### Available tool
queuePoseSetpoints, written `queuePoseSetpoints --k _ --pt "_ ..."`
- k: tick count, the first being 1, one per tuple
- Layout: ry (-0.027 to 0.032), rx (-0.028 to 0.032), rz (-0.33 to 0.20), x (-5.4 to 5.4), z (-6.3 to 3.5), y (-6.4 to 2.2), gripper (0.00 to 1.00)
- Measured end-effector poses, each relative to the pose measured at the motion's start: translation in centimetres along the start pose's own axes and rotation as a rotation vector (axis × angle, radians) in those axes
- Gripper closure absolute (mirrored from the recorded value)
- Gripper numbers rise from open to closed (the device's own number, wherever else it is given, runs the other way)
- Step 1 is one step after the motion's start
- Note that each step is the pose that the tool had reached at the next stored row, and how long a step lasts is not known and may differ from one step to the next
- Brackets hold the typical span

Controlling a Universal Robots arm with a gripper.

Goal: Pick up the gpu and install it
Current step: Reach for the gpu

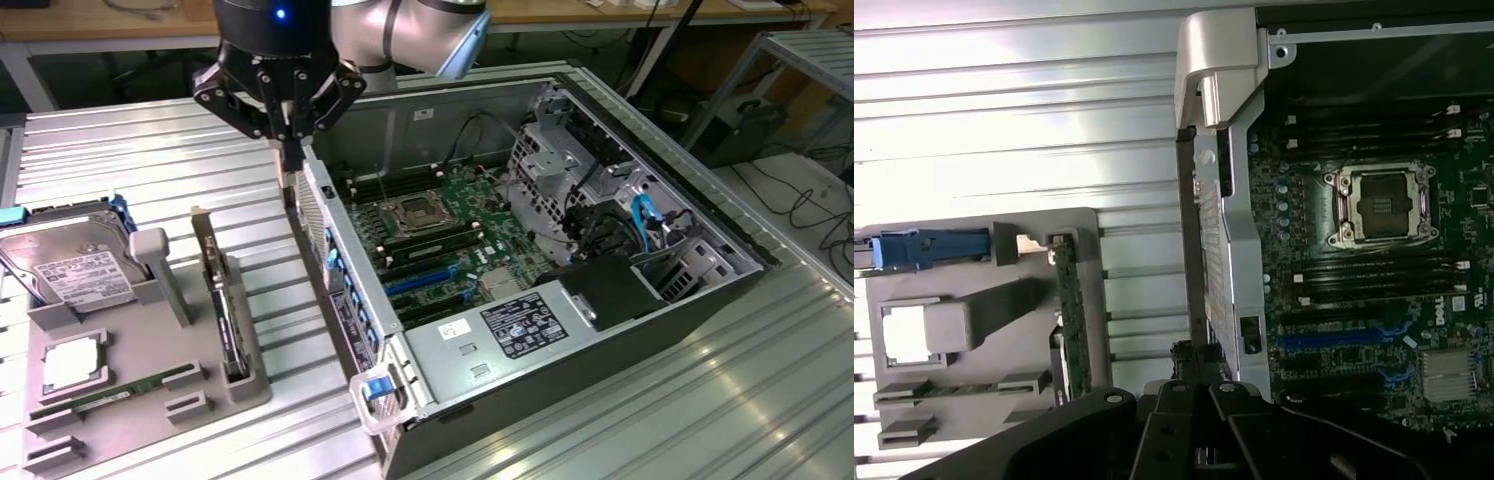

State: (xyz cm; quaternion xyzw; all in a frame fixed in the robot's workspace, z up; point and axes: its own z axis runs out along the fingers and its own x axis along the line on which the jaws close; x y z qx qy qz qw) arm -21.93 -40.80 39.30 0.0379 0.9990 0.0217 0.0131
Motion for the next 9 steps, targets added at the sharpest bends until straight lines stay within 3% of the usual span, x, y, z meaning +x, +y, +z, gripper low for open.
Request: queuePoseSetpoints --k 9 --pt "0.0 0.0 0.0 0.68 -0.03 -0.53 0.89"
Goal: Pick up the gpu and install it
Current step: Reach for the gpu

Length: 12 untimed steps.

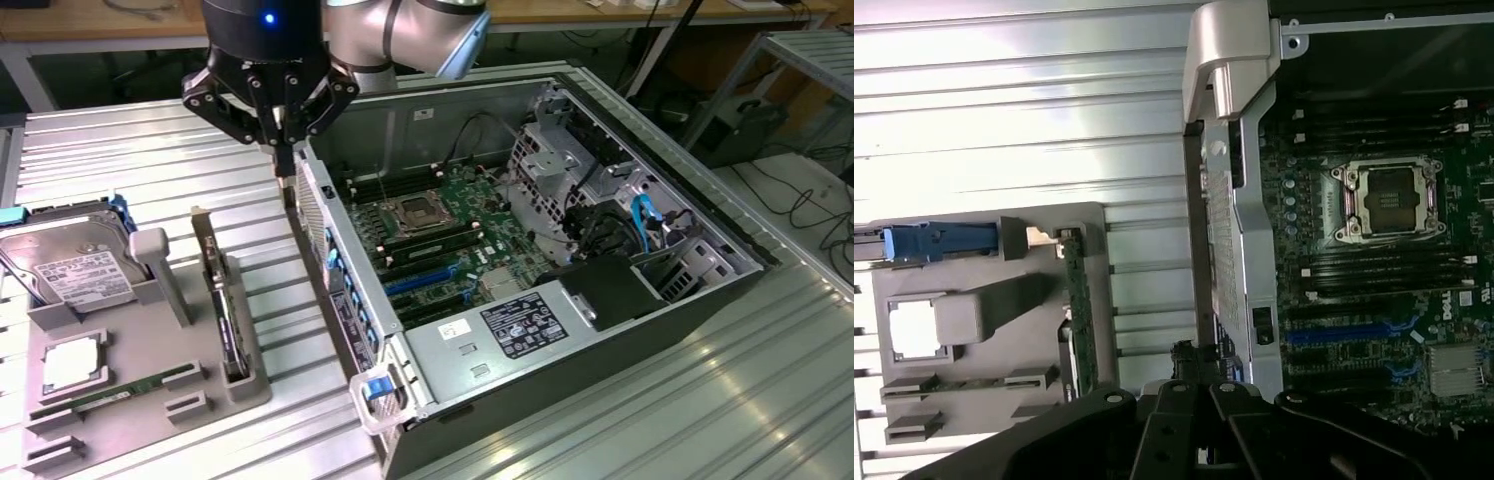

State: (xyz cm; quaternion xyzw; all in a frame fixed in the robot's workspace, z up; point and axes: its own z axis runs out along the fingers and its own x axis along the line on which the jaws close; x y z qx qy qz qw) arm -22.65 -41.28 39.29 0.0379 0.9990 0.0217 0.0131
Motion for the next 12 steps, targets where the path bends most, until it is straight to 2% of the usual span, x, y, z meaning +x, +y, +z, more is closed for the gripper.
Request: queuePoseSetpoints --k 12 --pt "0.0 0.0 0.0 0.99 -0.03 -0.64 0.89"
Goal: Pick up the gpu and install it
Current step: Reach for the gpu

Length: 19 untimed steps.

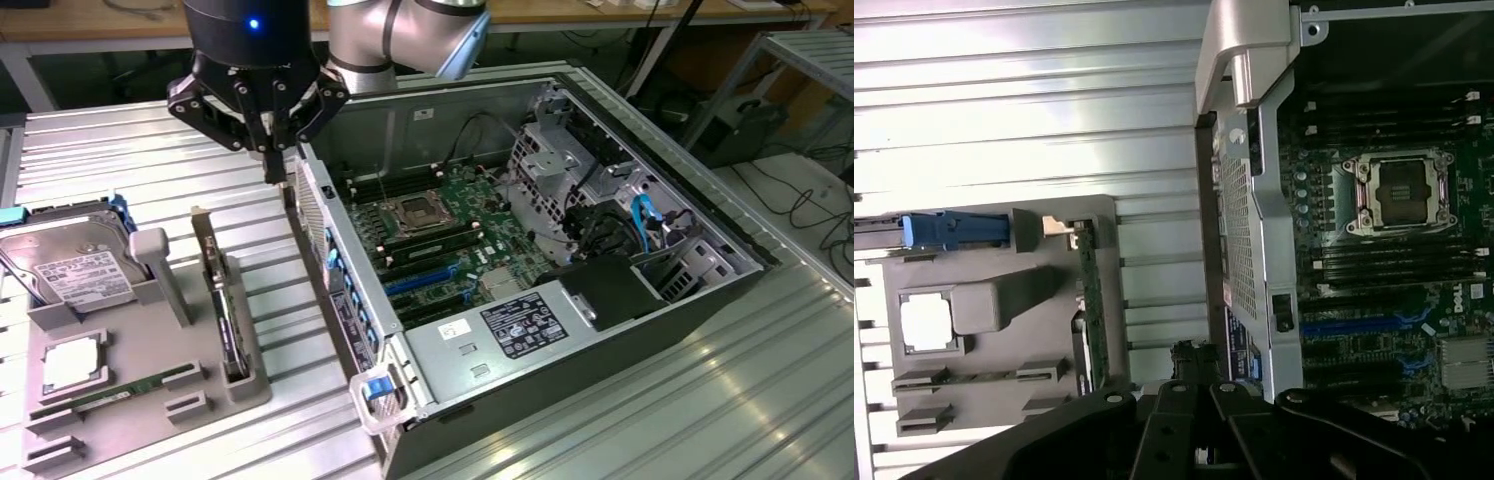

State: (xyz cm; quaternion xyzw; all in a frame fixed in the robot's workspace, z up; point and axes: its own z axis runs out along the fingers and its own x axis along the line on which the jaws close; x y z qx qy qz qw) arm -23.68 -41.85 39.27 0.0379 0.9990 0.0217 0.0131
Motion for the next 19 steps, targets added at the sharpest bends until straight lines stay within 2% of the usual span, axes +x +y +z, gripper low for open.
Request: queuePoseSetpoints --k 19 --pt "0.0 0.0 0.0 1.4 -0.05 -0.92 0.89"
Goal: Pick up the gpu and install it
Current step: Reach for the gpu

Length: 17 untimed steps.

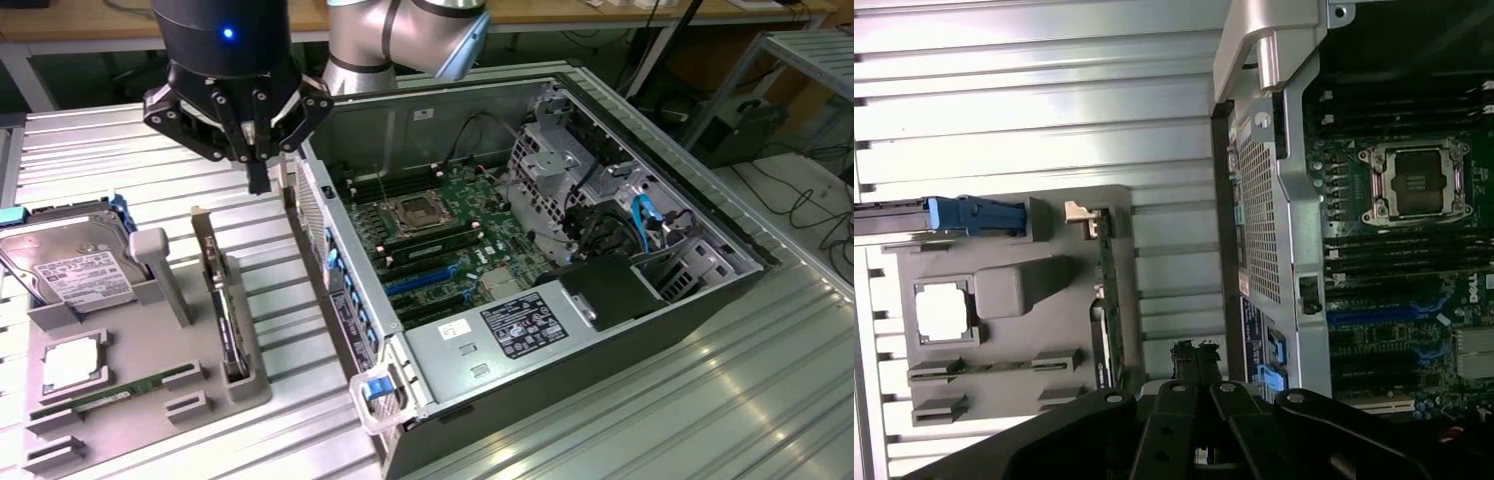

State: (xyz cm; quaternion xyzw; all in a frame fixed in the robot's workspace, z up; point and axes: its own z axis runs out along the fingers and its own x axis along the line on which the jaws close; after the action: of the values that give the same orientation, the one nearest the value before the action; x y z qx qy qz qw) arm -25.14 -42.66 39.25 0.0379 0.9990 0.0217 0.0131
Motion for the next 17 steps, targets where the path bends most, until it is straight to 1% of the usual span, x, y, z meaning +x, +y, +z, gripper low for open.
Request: queuePoseSetpoints --k 14,17 --pt "0.0 0.0 0.0 1.0 -0.04 -0.61 0.89" --pt "-0.0001 -0.0001 0.0 1.4 -0.05 -0.91 0.89"
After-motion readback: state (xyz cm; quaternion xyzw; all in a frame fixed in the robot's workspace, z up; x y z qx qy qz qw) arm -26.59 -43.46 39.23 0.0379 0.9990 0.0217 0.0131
